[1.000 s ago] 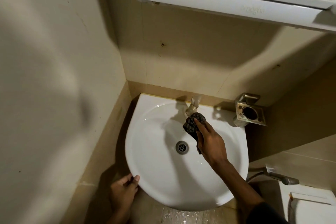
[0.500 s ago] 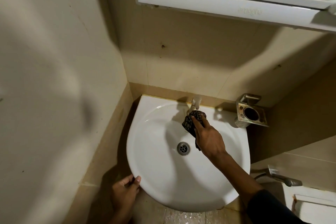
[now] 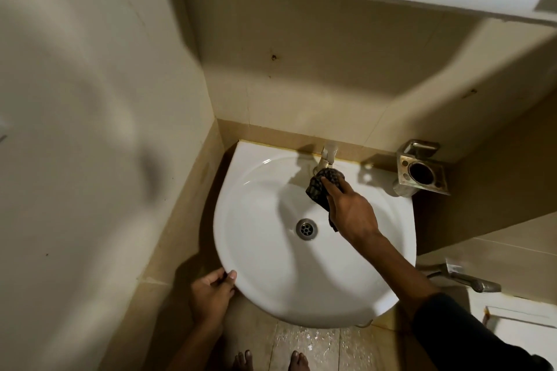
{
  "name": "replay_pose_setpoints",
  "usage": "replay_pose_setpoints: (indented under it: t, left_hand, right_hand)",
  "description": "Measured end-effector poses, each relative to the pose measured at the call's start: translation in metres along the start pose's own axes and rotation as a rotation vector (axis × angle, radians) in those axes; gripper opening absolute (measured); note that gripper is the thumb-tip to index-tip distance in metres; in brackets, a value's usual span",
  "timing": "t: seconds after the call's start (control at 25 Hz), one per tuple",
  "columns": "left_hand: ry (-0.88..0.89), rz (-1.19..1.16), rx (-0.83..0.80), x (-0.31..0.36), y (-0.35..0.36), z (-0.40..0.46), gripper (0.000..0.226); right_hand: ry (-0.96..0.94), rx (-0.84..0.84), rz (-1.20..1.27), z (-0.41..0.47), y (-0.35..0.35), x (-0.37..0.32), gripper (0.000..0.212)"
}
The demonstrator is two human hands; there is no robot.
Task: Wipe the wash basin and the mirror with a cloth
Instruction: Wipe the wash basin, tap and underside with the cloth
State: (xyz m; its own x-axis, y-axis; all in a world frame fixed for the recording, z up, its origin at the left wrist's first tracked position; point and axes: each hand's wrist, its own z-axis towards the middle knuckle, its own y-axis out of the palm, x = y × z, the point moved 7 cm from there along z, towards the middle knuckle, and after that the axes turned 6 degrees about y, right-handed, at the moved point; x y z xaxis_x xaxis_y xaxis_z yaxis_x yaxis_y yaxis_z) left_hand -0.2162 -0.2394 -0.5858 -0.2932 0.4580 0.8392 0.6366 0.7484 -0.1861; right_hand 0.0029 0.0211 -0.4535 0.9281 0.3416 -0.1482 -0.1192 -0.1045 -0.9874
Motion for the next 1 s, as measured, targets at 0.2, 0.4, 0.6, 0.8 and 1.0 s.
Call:
replay_pose_setpoints:
  t: [0.2, 0.4, 0.6, 0.8, 1.0]
  left_hand:
    - [-0.005, 0.04, 0.032, 0.003, -0.005, -0.004, 0.036]
    - [0.048, 0.213, 0.083, 0.042, -0.004, -0.005, 0.081]
    - [0.754, 0.929, -0.107, 0.171, 0.058, 0.034, 0.071]
    - [1.012, 1.512, -0.181, 0.203, 0.11, 0.085, 0.062]
    - [1.125, 1.672, -0.325, 0.197, 0.151, 0.091, 0.062]
  right_hand:
    - [0.075, 0.007, 0.05, 0.019, -0.004, -0.006, 0.068]
    - [0.004, 0.008, 0.06, -0.004, -0.001, -0.001, 0.062]
    - [0.015, 0.032, 0.091, 0.024, -0.008, 0.0, 0.066]
    - [0.054, -0.004, 0.12, 0.004, 0.0, -0.003, 0.055]
    - [0.026, -0.027, 0.095, 0.0, 0.002, 0.005, 0.067]
